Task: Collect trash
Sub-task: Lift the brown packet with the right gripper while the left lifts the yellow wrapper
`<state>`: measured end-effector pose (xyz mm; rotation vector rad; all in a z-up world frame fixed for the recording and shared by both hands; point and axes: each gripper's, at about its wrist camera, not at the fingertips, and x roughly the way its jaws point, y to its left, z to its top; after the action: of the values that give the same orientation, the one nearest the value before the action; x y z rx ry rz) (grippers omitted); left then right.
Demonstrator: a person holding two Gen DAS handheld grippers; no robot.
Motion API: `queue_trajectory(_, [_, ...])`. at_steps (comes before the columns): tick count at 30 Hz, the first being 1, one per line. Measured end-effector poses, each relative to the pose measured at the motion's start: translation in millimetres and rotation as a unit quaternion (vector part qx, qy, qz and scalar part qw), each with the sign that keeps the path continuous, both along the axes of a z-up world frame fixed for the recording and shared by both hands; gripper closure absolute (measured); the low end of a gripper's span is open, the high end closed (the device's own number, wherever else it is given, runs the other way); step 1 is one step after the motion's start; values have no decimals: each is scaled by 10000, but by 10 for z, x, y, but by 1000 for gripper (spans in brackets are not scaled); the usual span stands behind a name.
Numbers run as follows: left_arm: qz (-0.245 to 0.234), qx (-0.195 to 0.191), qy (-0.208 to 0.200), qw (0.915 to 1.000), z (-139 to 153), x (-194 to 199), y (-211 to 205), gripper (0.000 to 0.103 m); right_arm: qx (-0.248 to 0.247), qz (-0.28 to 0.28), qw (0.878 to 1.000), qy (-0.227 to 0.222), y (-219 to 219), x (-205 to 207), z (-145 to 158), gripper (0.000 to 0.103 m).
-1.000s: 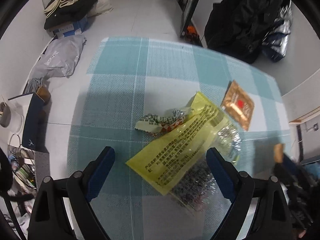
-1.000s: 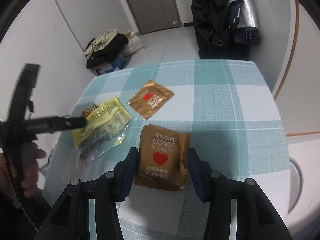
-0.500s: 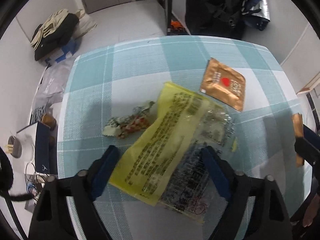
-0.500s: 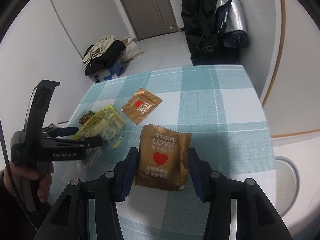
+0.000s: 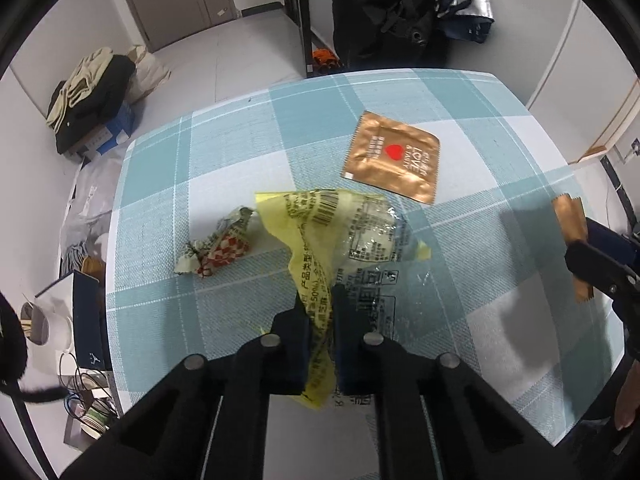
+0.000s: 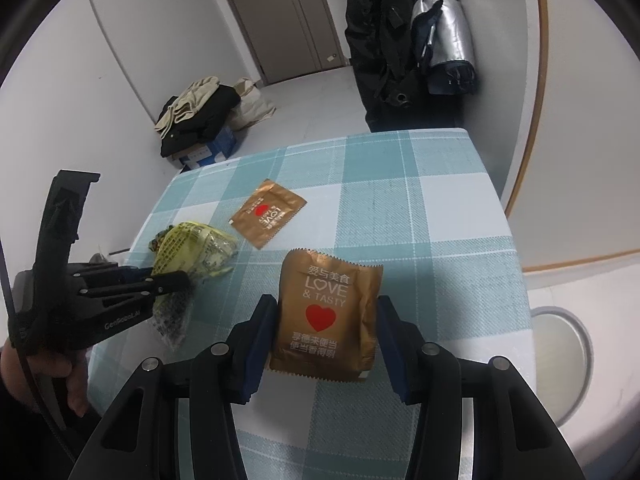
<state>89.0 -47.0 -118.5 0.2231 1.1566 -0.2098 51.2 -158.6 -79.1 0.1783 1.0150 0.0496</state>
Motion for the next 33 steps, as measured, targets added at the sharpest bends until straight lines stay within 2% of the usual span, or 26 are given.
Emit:
queue_trajectory(10, [151,-513,-49,9986,157,-39,68,99,-96,-28,9999,26,15,-98,-8,54])
queue_trajectory(12, [167,-513,-86,9985,174,-64,90,99,-76,-54,10000,13,5,-122,4,54])
queue_trajectory(14, [97,-274,-241,9993,188,-95,46,99,-49,-81,10000,22,-1,-135,8,54])
queue_trajectory(19, [12,-508,-323,9982,260,-161,64,99,27,-141,9999,-18,-3,-163,43,54])
queue_trajectory(25, [80,-995,-322,9945,386,-195,171,99,9,-150,9999,-70,40,-200,85,54])
queue_trajectory(31, [197,-1492,-517,9873,585,-258,324,99,-4,-142,9999,-54,95,-241,90,54])
queue_trajectory(33, [259,-1560,-697,9850,651,-299,361,99,42,-153,9999,-36,117,-255,90,54])
